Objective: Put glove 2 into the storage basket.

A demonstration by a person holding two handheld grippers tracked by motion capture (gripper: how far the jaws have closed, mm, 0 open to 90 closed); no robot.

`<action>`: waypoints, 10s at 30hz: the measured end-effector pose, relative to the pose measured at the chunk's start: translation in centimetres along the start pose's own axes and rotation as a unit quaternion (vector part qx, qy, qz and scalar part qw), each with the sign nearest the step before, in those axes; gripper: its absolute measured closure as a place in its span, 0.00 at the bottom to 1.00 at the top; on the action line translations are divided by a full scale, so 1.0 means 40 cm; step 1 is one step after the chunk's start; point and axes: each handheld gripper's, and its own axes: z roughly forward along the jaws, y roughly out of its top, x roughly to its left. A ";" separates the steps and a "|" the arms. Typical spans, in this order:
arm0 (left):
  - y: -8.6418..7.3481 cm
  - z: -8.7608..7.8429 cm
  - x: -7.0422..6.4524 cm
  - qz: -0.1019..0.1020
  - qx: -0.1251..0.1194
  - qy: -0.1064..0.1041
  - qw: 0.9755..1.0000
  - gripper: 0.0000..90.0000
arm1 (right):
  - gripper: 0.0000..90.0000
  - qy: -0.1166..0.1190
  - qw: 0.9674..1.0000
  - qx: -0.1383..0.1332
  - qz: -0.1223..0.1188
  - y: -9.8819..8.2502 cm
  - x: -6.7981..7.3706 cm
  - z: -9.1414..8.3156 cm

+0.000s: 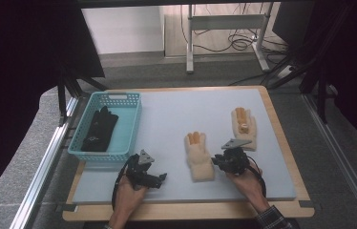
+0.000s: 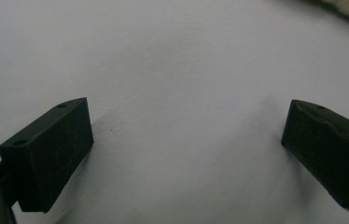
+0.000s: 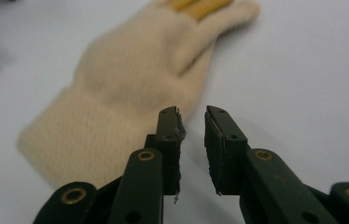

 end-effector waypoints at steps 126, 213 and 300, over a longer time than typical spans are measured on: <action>0.000 0.000 0.000 -0.002 -0.001 0.000 1.000 0.02 | 0.81 0.015 0.998 -0.060 -0.003 0.029 0.016 -0.049; 0.003 -0.007 -0.002 -0.008 0.007 -0.001 1.000 0.05 | 0.23 -0.090 0.995 -0.029 0.024 -0.119 -0.132 -0.082; 0.358 0.047 0.014 0.004 0.060 -0.030 0.998 0.60 | 0.22 -0.089 0.995 -0.031 0.021 -0.122 -0.130 -0.081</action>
